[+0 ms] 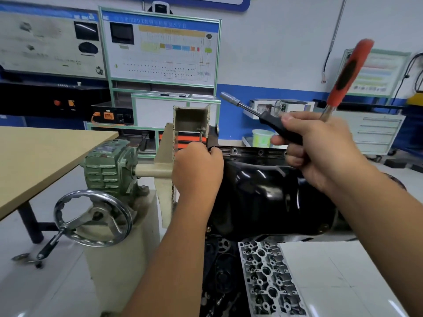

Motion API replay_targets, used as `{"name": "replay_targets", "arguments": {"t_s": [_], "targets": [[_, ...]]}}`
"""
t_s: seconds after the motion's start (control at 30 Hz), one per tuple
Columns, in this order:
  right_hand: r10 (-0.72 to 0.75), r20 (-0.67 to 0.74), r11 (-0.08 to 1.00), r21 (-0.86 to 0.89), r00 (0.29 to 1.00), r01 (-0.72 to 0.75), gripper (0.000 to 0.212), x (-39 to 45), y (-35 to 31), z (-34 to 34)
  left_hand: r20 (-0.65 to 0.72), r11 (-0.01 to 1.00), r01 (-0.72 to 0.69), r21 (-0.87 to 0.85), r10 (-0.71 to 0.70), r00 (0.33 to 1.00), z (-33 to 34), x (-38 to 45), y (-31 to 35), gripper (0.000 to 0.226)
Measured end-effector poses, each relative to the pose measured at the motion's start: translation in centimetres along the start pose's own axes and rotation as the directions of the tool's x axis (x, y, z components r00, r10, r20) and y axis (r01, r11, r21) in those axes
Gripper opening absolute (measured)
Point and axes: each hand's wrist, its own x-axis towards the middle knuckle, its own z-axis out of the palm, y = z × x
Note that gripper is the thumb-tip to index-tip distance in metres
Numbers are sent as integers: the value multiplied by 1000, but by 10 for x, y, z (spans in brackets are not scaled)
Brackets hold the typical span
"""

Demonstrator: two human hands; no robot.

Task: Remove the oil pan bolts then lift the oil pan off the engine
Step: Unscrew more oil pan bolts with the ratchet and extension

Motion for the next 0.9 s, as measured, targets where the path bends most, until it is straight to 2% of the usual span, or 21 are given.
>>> {"name": "replay_targets", "arguments": {"t_s": [0.13,0.27,0.53,0.7,0.77,0.83,0.87,0.9], "targets": [[93,49,995,34,994,-95,4,7,0,-5,-25,1000,-2,6,2,1000,-1,-2,1,37],[135,81,989,45,988,-139,7,10,0,-5,-28,999,2,-43,-3,1000,1,0,3,27],[69,52,998,-8,996,-69,18,10,4,-2,8,998,-50,-36,50,999,0,1,3,34],[44,55,999,-13,997,-43,17,10,5,-1,-13,995,-85,-52,84,996,-1,-1,4,47],[44,54,999,-9,998,-43,18,11,6,-2,17,994,-76,-77,77,997,-4,-4,3,50],[47,52,999,-2,998,-47,19,11,6,-3,61,970,22,-242,-7,998,-4,-7,3,51],[49,51,999,4,997,-50,19,12,6,-4,100,898,146,-414,-114,988,-5,-9,3,46],[50,53,999,12,997,-51,17,11,6,-4,181,747,298,-594,-237,954,-8,-10,5,40]]}}
